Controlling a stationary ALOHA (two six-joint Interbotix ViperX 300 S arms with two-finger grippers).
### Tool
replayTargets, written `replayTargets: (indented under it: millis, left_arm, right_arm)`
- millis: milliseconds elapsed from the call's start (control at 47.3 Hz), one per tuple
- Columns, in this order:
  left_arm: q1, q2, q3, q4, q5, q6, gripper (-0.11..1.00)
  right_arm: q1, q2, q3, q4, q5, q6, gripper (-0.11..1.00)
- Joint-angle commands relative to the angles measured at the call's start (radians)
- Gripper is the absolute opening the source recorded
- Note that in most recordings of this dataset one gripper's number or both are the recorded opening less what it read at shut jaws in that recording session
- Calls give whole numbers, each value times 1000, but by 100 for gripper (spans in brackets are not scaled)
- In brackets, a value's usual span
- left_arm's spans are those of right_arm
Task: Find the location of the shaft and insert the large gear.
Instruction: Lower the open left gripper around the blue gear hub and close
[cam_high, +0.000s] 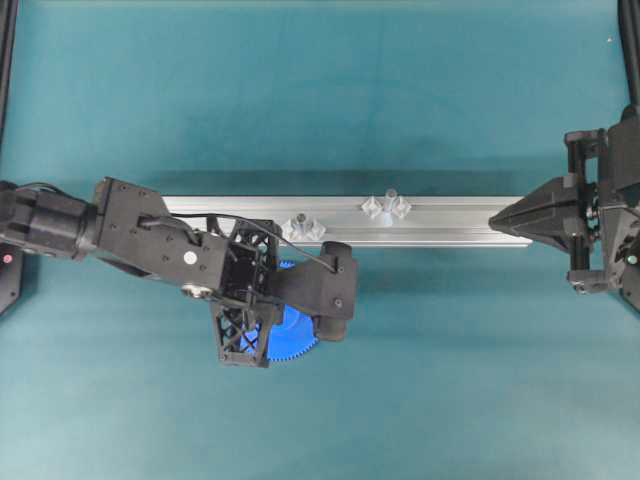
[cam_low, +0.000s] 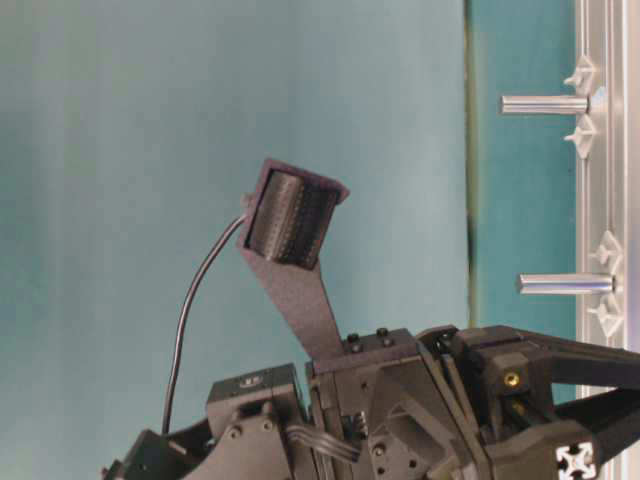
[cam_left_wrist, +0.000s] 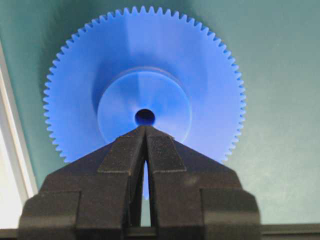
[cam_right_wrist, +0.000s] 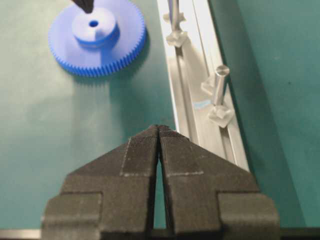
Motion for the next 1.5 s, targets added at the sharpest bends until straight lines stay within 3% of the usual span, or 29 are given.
replayTargets:
  millis: [0, 360, 508, 635, 804, 889, 1481]
  left_arm:
    - [-5, -12, -28, 3, 5, 3, 2]
    - [-5, -11, -26, 3, -6, 28, 4]
    - [-3, 0, -17, 3, -26, 17, 11]
    - [-5, 2, -14, 3, -28, -2, 34]
    - [-5, -5, -12, 3, -44, -26, 83]
    - [-3, -5, -9, 3, -61, -26, 94]
    - [-3, 15, -9, 3, -63, -31, 93]
  right_arm:
    - [-2, 2, -9, 0, -11, 8, 3]
    - [-2, 0, -8, 0, -11, 8, 3]
    - [-2, -2, -8, 0, -11, 8, 3]
    - [-2, -3, -8, 0, -12, 8, 3]
    - [-2, -6, -8, 0, -11, 8, 3]
    - [-2, -9, -8, 0, -9, 9, 3]
    - [-2, -18, 3, 0, -11, 9, 3]
